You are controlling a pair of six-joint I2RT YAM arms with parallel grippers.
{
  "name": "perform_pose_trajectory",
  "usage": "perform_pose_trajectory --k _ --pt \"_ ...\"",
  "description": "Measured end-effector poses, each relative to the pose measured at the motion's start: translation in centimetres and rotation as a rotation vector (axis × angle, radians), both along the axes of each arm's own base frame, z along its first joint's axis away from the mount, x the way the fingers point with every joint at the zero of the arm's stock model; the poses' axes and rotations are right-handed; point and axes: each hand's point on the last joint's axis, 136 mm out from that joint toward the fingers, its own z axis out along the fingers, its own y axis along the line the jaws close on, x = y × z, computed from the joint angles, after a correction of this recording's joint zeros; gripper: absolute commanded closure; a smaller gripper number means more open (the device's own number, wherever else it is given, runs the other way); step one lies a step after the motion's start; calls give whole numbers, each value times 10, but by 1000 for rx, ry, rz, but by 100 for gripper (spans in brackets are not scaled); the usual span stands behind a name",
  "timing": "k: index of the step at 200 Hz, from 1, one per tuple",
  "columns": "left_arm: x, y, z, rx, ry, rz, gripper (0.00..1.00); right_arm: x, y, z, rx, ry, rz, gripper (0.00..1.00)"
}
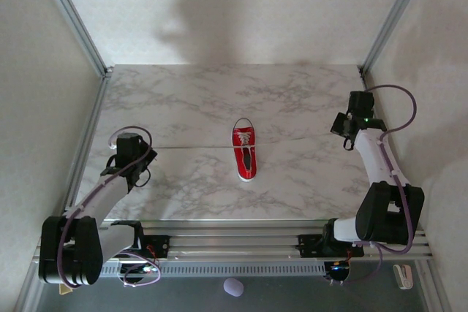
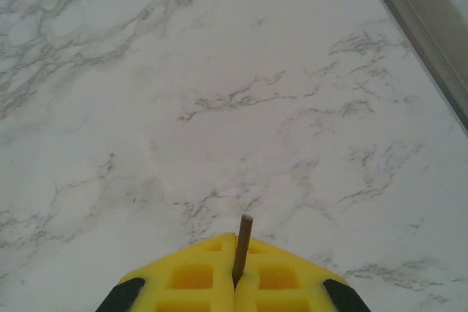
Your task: Tie the shoes
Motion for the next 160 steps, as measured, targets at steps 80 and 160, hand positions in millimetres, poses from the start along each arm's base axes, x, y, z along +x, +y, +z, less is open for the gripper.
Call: perform_pose_trajectory --k 80,160 --pt "12 9 39 65 -69 21 100 -1 -1 -12 13 33 -2 100" --pt "11 4 -2 51 -4 -17 80 16 24 -29 185 23 93 100"
